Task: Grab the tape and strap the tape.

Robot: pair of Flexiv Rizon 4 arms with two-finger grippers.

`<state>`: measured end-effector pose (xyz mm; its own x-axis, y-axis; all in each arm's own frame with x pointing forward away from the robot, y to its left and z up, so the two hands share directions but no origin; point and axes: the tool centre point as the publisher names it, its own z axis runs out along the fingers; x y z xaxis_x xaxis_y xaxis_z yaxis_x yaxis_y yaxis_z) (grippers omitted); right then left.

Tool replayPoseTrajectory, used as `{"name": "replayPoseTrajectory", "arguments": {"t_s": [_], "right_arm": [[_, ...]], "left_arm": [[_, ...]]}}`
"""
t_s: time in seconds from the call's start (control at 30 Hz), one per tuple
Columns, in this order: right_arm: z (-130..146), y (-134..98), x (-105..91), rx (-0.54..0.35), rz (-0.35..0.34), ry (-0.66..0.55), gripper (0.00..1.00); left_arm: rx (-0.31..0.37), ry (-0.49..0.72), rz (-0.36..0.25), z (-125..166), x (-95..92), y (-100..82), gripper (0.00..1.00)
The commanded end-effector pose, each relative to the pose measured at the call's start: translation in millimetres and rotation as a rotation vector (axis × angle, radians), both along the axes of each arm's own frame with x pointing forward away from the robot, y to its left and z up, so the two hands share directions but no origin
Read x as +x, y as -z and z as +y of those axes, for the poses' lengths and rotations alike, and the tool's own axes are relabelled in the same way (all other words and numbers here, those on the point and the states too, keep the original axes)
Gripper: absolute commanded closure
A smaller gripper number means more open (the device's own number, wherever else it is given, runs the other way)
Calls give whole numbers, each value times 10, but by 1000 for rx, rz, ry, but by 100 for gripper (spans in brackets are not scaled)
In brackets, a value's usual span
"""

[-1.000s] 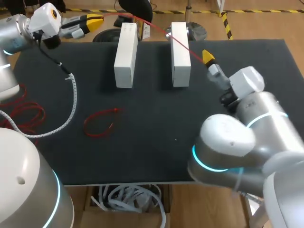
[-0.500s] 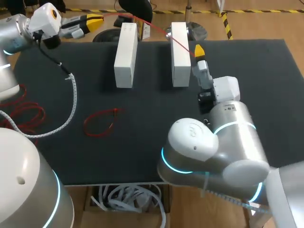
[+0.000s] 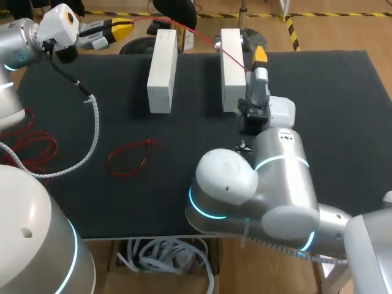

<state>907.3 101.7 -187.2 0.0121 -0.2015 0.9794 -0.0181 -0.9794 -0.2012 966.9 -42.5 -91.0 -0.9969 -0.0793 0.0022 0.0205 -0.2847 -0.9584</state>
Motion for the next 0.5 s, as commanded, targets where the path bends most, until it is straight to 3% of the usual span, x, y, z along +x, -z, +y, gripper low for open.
{"name": "replayPoseTrajectory", "arguments": {"t_s": [0.03,0.2,0.5], "right_arm": [[20,65,10,327,-397,-152,0],[-19,24,59,335,-411,-154,0],[-298,-158,220,247,-346,-14,0]], "left_arm": [[0,4,-1,8,8,5,100],[0,4,-1,8,8,5,100],[0,4,-1,8,8,5,100]]}}
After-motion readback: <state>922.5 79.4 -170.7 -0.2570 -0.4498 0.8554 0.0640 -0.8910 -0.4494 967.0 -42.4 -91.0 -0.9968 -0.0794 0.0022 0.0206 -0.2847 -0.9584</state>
